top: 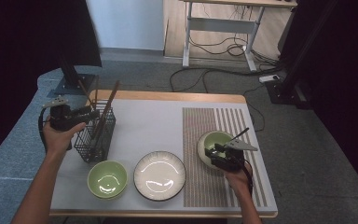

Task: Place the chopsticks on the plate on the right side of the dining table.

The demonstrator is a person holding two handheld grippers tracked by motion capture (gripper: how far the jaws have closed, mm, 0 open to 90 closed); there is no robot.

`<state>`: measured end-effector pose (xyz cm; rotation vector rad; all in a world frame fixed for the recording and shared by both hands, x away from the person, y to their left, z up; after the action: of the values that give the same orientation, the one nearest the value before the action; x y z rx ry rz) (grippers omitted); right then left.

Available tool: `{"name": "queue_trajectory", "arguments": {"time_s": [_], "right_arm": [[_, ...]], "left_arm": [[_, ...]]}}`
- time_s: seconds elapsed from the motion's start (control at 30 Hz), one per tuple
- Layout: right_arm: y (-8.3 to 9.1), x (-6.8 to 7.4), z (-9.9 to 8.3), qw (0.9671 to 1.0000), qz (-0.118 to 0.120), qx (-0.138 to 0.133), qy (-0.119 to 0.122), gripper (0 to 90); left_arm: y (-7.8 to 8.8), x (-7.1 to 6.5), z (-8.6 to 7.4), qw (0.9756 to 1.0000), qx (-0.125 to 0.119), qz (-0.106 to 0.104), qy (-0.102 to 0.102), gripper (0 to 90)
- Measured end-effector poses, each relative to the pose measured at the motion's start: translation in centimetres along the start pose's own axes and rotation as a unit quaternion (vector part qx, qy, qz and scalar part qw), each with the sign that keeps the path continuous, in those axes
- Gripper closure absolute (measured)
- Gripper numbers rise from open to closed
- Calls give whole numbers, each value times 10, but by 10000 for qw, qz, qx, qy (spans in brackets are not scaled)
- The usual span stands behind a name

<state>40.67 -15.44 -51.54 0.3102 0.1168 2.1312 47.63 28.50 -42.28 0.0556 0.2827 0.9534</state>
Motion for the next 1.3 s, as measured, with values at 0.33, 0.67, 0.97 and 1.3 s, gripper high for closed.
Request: {"name": "queue_trajectory", "arguments": {"time_s": [0.33, 0.67, 0.97, 1.3], "right_arm": [[-4, -1, 1, 9999, -31, 82, 74, 460], [-5, -11, 7, 10000, -64, -56, -24, 460], [-3, -5, 5, 10000, -33, -48, 63, 461], [-5, -1, 3, 9999, 68, -15, 118, 461]], "left_arm": [[-9, 20, 7, 9999, 58, 91, -77, 454], [-25, 35, 10, 9997, 164, 156, -21, 452], [-30, 35, -2, 9995, 264, 199, 12, 448], [-41, 47, 3, 9994, 245, 229, 70, 448]]}}
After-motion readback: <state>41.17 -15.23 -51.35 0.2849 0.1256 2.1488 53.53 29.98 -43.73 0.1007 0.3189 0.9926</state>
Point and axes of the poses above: each handheld gripper's, and its own axes: y roughly backward along the jaws, z roughly out of its top, x roughly to its left, the point moved 10 cm from there along -y, roughly forward along the jaws, and after that the axes turned 15 degrees about -x, right-handed, at the moved point
